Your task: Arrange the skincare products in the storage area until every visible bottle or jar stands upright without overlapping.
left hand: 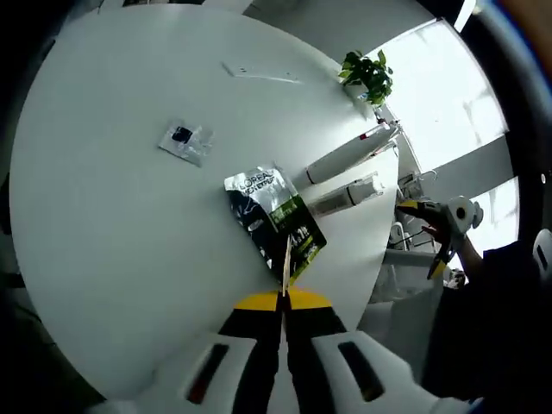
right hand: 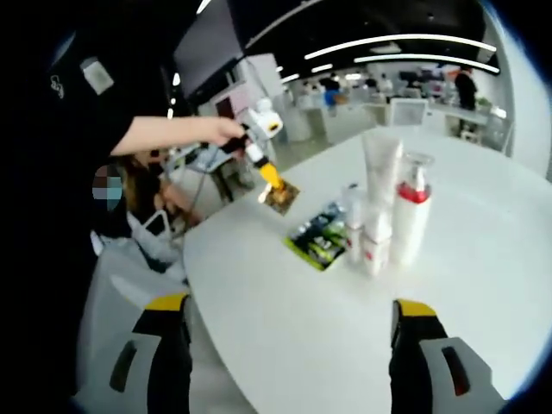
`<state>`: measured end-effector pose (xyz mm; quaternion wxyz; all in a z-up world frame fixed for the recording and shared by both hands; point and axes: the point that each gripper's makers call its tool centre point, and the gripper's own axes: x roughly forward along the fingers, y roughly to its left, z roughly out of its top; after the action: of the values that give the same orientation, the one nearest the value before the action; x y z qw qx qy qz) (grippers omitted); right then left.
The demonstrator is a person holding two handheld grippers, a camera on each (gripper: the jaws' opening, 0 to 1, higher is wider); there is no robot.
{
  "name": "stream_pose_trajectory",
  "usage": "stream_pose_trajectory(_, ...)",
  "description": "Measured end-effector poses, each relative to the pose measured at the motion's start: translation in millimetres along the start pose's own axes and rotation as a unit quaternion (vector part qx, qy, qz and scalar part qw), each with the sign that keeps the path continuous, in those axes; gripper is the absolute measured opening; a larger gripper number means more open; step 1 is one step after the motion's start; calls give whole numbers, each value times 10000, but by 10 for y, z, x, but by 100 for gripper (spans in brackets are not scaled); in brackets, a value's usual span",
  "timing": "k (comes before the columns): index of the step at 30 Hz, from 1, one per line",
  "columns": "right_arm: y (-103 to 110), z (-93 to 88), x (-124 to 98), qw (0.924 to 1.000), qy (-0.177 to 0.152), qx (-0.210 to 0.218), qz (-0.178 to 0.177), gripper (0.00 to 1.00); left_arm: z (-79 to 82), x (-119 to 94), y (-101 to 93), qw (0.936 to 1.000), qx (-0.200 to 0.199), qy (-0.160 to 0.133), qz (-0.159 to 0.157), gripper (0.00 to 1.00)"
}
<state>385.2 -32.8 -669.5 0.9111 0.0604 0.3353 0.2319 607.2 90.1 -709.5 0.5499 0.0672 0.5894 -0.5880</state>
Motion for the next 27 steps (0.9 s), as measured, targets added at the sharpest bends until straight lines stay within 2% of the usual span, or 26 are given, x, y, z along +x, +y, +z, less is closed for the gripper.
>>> stream_pose_trajectory(9,-54,-37,21,9999,-3,128,-42,99,144,92,362,9998,-86,178,37,0)
stream_pose_trajectory(11,-55,-43,33,9999,-2,140,-35,99,203,101,437,9997,-161,151,63,0)
stream_pose_trajectory(14,-63,-59,49,9998,18,174,-30,98,339,116,528,9993,-356,-16,-125,0)
stream_pose_trajectory(16,-75,-63,54,9997,5,230,-31,98,366,161,518,9990,-429,-25,-146,0)
stream_pose_trajectory(20,-113,-113,69,9996,84,247,-62,98,392,223,626,9989,-429,192,-79,0)
stream_pose_trajectory(21,-126,-126,72,9996,105,261,-67,98,356,266,549,9988,-403,274,-41,0)
stream_pose_trajectory(22,-134,-126,75,9995,97,279,-74,98,355,278,558,9987,-411,311,-32,0)
stream_pose_trajectory(24,-152,-120,79,9995,62,306,-84,98,350,316,516,9986,-416,329,-22,0)
stream_pose_trajectory(27,-172,-119,95,9995,66,305,-96,98,394,342,582,9982,-497,310,-96,0)
